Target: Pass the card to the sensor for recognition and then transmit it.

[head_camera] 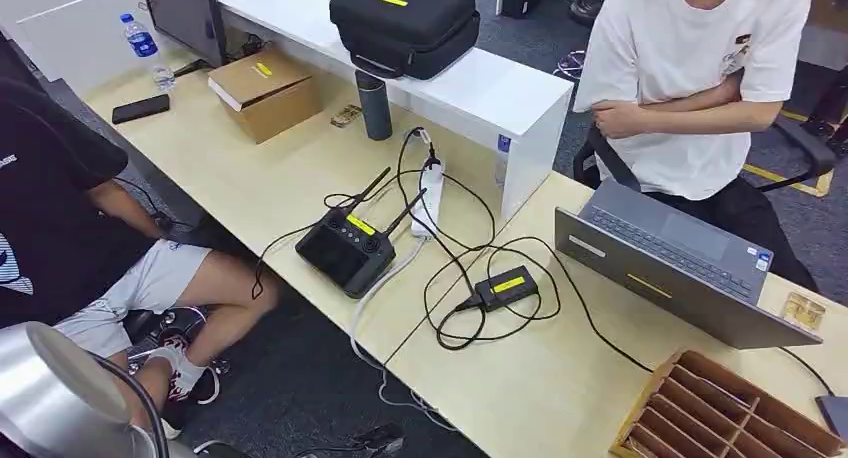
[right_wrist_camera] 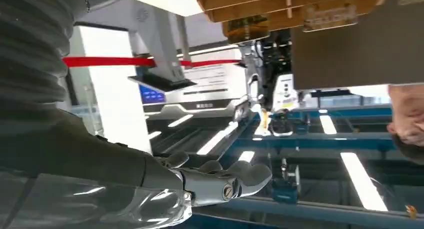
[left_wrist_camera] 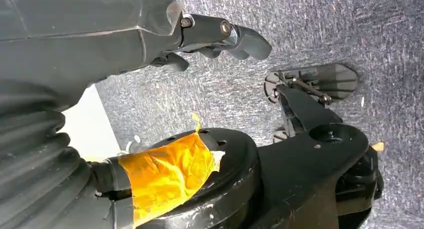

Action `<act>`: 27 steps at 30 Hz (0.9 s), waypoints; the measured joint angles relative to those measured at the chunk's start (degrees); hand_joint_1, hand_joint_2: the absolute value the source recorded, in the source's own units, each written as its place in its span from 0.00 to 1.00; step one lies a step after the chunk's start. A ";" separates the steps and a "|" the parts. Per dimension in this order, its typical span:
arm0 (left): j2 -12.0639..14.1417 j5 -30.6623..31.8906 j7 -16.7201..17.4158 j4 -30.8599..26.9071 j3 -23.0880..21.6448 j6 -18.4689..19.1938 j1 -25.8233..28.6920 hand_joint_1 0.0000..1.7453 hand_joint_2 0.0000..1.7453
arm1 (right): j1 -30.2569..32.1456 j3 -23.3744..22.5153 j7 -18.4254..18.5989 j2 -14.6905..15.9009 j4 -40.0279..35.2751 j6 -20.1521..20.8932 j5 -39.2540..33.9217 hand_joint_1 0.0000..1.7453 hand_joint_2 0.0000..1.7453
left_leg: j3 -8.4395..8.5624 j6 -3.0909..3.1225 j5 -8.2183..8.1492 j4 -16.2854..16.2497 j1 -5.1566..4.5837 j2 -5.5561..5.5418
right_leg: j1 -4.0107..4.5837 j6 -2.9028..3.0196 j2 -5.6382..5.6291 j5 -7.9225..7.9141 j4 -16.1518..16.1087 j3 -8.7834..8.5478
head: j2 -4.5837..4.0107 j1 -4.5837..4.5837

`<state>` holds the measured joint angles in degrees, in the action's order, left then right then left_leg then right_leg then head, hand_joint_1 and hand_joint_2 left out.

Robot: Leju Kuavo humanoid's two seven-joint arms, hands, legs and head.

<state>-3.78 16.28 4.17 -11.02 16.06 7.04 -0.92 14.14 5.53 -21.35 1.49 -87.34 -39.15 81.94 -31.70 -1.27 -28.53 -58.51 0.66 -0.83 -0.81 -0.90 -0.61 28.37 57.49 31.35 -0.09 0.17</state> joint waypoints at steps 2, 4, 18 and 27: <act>0.00 0.13 0.00 0.00 0.00 0.09 -0.06 0.00 1.00 | -0.55 -0.15 1.48 -0.07 0.68 0.00 0.81 0.00 1.00 | 0.00 0.00 0.00 0.00 0.00 -0.01 | 0.00 0.00 0.00 0.00 0.00 -0.01 | 0.00 0.00; 0.02 0.28 0.00 0.00 0.00 0.17 -0.07 0.00 1.00 | -1.25 -0.15 3.37 -0.07 1.38 0.00 1.64 0.00 1.00 | 0.00 0.00 0.00 0.00 0.00 0.00 | 0.00 0.00 0.00 0.00 0.00 0.00 | 0.00 0.00; 0.26 0.85 0.00 0.00 0.02 0.48 -0.19 0.00 1.00 | -4.48 2.45 9.50 0.59 6.97 0.00 2.09 0.00 1.00 | -0.01 0.00 0.00 0.00 0.00 -0.01 | 0.00 0.00 0.00 0.00 0.00 0.00 | 0.00 0.00; 0.28 0.96 0.02 0.00 0.00 0.55 -0.20 0.00 1.00 | -4.90 4.94 11.08 1.42 10.08 0.00 1.20 0.00 1.00 | -0.01 0.00 0.00 0.00 0.00 -0.01 | 0.00 0.00 0.01 0.00 0.00 0.00 | 0.00 0.00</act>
<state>-3.50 17.25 4.20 -11.02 16.06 7.58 -1.12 9.24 10.47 -10.27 2.91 -77.26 -39.15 83.14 -31.71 -1.27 -28.53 -58.51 0.66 -0.84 -0.81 -0.90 -0.60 28.37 57.49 31.36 -0.09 0.18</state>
